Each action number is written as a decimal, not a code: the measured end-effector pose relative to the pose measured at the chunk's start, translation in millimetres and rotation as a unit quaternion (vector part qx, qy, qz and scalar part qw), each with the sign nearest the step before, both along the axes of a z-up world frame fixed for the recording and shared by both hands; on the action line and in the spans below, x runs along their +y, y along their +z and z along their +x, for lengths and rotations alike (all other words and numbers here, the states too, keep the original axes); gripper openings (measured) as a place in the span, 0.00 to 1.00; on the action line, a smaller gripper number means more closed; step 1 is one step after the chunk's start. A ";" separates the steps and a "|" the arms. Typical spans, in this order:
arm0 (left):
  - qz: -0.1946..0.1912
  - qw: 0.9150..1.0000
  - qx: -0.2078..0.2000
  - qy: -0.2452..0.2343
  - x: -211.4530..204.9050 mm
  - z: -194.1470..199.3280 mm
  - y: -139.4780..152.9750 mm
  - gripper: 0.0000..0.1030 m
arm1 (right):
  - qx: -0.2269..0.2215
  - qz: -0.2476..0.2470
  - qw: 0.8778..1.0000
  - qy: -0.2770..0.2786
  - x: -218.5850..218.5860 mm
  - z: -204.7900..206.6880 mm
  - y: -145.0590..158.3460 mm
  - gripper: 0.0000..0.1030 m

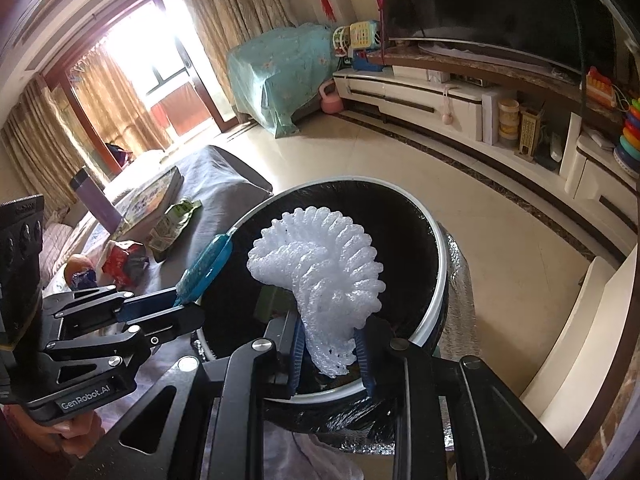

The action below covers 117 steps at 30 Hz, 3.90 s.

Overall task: Collect trash
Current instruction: 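Open both grippers to drop the hairbrush and foam net into the bin, then move both open grippers back over the trash on the bed, then grasp the blue snack wrapper with the left gripper while the right gripper grasps the pink hairbrush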

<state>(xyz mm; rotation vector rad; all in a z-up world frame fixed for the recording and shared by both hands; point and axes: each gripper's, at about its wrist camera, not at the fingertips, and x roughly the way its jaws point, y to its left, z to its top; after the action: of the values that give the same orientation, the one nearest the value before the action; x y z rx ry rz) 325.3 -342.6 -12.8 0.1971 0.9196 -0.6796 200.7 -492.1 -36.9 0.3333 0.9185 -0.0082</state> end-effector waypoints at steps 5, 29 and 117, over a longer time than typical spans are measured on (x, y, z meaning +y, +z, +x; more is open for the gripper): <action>0.006 1.000 0.003 0.000 -6.3 6.7 -2.3 0.20 | 0.006 -0.001 1.000 0.002 -2.2 3.7 -3.0 0.24; -0.019 0.999 0.000 0.037 27.0 -7.0 4.5 0.58 | 0.007 0.000 1.000 0.007 -3.4 8.9 0.9 0.67; -0.049 0.974 -0.005 0.220 390.2 12.3 -26.5 0.35 | 0.007 -0.025 0.993 0.116 322.4 72.9 -44.3 0.43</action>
<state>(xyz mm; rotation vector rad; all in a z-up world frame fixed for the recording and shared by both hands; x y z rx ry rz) 337.5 47.6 -39.3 -0.0922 0.8786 -0.3104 273.6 -169.7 -81.2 0.1793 0.9650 0.1808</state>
